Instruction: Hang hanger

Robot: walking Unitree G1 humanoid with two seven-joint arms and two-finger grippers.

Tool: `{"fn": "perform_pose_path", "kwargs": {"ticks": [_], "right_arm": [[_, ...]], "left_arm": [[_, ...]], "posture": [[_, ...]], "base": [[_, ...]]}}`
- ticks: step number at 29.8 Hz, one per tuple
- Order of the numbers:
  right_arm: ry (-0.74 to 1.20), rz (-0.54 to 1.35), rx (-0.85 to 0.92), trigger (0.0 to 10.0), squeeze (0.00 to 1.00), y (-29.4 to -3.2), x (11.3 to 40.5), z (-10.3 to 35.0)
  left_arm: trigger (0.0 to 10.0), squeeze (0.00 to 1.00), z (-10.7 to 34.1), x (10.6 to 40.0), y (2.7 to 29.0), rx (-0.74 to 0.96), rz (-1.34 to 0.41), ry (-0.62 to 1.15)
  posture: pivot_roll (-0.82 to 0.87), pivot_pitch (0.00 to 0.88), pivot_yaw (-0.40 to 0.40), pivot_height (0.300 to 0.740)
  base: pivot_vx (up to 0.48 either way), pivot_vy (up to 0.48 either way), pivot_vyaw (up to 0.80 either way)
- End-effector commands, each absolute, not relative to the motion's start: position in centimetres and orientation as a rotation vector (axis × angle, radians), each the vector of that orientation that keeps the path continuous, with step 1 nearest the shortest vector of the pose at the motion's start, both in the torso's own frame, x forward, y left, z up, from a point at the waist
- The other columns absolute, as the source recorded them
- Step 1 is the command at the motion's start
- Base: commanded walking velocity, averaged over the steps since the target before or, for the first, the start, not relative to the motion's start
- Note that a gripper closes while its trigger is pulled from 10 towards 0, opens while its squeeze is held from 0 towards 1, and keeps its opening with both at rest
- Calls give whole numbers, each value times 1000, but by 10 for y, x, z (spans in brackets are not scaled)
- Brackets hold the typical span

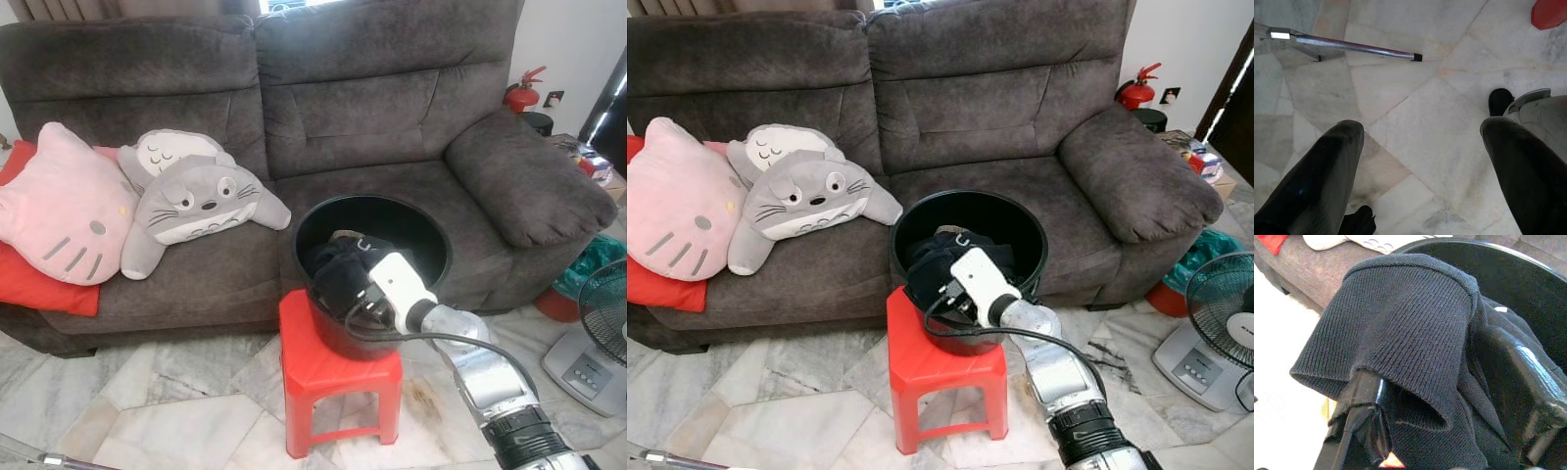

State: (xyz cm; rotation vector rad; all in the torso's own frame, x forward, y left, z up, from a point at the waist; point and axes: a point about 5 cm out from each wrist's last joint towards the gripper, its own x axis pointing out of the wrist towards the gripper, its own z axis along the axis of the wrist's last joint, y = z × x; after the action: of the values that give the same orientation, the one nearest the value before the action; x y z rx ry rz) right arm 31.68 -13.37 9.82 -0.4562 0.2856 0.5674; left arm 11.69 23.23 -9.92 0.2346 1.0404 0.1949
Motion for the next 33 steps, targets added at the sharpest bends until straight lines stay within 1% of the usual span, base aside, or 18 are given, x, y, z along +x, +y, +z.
{"fn": "perform_pose_path", "kwargs": {"ticks": [1,3,4,7,8,9,21,33], "right_arm": [[284,564,-471,10000,0,-134,317,96],[281,548,-461,10000,0,-135,318,96],[281,541,-461,7569,0,-136,318,96],[282,535,-465,7569,0,-137,319,95],[284,529,-464,2902,0,-138,319,95],[285,523,-466,0,0,-139,319,93],[279,549,-461,0,0,-134,318,89],[269,542,-464,0,0,-136,319,90]], "left_arm": [[10000,0,-99,115,235,243,196,1044],[10000,0,-99,115,235,243,196,1044],[10000,0,-99,115,235,244,196,1044],[10000,0,-99,115,235,244,196,1044],[10000,0,-99,115,235,244,195,1044],[10000,0,-99,115,235,244,195,1044],[10000,0,-99,115,235,246,194,1044],[10000,0,-99,115,235,247,194,1044]], "posture": [[-177,0,71,740],[-177,0,71,740],[-175,0,71,740],[-175,0,71,740],[-175,0,71,740],[-174,0,71,740],[-173,0,71,740],[-173,0,71,740]], "base": [[0,0,0],[0,0,0],[0,0,0],[0,0,0],[0,0,0],[0,0,0],[0,0,0],[0,0,0]]}}
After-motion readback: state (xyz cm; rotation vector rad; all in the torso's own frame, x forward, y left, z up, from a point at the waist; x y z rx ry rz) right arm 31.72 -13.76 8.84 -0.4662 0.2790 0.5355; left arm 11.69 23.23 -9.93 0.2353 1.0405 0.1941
